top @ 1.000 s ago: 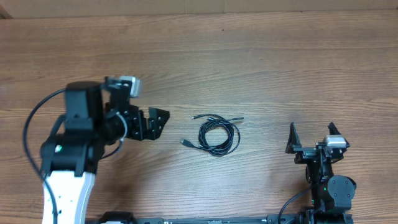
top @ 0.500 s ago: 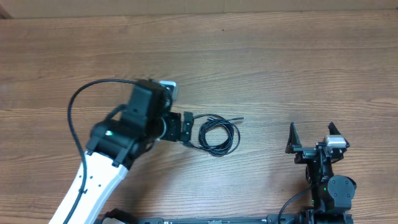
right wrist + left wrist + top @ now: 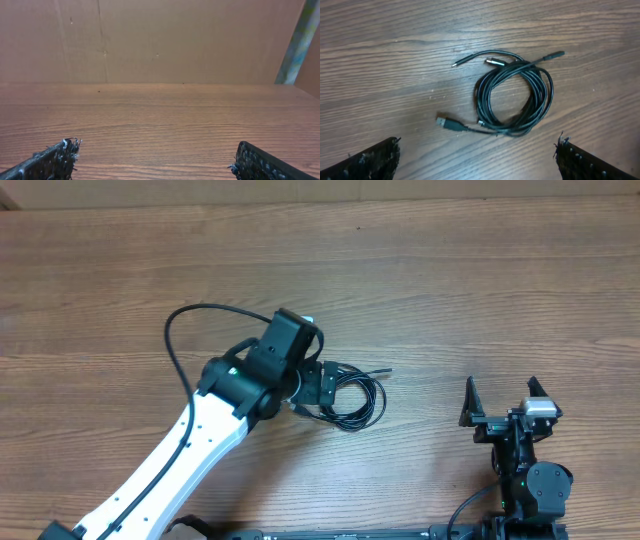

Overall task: Untangle cables
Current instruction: 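Move the left gripper forward over the black cable coil, then grasp the black cable coil with the left gripper and lift it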

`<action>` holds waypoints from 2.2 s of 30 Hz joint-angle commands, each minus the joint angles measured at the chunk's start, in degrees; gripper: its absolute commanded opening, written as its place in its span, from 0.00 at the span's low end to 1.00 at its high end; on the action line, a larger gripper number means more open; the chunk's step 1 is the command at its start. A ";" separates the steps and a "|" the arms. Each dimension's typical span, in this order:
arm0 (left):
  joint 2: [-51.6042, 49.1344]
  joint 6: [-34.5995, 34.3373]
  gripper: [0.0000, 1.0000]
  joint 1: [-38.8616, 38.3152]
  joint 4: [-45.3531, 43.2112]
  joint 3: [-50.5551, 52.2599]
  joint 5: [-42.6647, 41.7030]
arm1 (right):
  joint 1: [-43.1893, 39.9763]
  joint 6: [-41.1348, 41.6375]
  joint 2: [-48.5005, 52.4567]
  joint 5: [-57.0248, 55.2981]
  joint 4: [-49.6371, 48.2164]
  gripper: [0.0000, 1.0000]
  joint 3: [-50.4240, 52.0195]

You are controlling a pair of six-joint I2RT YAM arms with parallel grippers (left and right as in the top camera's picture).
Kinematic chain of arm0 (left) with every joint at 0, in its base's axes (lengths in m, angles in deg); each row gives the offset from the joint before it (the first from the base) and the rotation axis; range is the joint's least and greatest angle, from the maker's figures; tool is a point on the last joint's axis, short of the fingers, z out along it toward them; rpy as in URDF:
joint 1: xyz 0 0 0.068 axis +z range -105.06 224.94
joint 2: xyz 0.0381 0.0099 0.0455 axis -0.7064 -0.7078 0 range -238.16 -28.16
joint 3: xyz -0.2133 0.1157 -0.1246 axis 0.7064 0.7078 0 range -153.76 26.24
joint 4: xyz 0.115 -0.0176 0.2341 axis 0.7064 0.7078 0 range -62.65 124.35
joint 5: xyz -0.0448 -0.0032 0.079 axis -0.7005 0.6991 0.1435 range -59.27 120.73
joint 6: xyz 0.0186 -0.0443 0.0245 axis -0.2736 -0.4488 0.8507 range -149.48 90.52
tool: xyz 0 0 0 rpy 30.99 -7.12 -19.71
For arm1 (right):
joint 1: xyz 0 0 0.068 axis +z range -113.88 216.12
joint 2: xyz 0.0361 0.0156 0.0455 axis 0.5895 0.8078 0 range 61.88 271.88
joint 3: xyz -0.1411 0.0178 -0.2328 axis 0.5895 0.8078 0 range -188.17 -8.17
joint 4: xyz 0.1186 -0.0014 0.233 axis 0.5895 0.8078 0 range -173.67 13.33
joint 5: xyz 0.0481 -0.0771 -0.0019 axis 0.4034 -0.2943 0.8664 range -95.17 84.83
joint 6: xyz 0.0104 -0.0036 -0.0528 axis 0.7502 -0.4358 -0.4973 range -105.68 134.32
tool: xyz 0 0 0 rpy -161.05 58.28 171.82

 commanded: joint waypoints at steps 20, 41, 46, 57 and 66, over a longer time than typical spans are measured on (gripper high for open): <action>-19.30 -14.38 0.72 -3.21 -10.19 -0.96 0.98 | -0.24 0.33 -0.46 -0.13 -0.31 1.00 0.61; -28.98 -5.03 0.04 -3.21 -13.03 -0.94 1.03 | -0.26 0.33 -0.46 -0.13 -0.31 1.00 0.61; -28.94 -0.59 0.04 -3.08 -13.77 -1.53 0.98 | -0.24 0.33 -0.46 -0.13 -0.31 1.00 0.61; -28.59 1.29 0.04 -2.32 -5.16 -11.04 2.51 | -0.24 0.33 -0.46 -0.13 -0.31 1.00 0.61; -28.55 1.29 0.04 -2.34 0.46 -17.55 5.46 | -0.24 0.33 -0.46 -0.13 -0.31 1.00 0.61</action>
